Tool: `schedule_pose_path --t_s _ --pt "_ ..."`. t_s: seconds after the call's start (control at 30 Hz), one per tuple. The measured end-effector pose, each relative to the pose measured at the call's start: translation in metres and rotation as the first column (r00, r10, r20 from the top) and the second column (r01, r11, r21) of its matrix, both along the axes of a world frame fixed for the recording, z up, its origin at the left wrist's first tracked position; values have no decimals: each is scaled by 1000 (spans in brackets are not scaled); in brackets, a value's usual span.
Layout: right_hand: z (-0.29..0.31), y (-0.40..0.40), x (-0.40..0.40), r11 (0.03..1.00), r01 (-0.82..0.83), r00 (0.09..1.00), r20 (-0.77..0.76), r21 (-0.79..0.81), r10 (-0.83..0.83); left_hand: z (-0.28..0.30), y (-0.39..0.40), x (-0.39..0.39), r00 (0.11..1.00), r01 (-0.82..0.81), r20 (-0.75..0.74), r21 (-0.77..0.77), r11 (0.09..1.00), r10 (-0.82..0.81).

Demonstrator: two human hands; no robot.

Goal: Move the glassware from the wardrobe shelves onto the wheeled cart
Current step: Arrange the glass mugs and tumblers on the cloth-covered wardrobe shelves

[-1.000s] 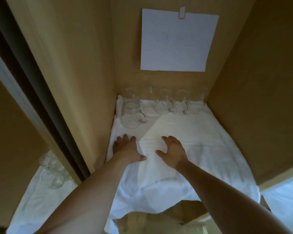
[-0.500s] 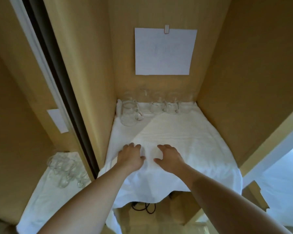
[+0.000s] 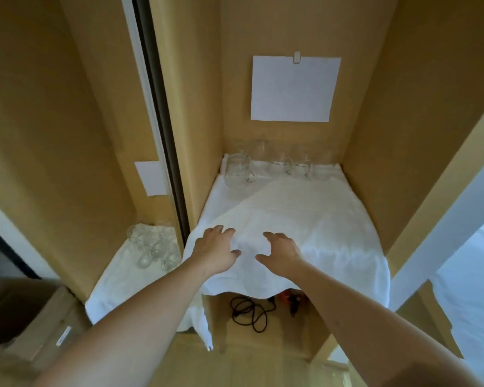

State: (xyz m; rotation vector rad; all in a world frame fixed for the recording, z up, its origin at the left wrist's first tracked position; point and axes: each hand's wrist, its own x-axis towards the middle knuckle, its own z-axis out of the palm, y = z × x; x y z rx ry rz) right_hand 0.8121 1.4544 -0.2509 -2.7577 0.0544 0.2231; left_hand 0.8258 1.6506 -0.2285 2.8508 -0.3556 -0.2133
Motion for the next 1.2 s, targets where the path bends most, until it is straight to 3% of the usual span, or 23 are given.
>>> schedule_pose_path --t_s 0.23,0.47,0.83,1.2 --pt "-15 63 -33 992 -112 994 -11 64 113 -12 61 -58 994 -101 -35 31 994 102" --pt "-20 144 -45 990 -123 992 -1 73 123 -27 136 -66 986 -160 -29 35 986 161" --pt "-46 290 -50 993 -72 991 -110 92 82 -63 287 -55 979 -150 -134 22 988 152" --pt "-78 373 -57 998 7 977 -215 65 7 -89 381 -48 957 -185 -233 -38 982 171"
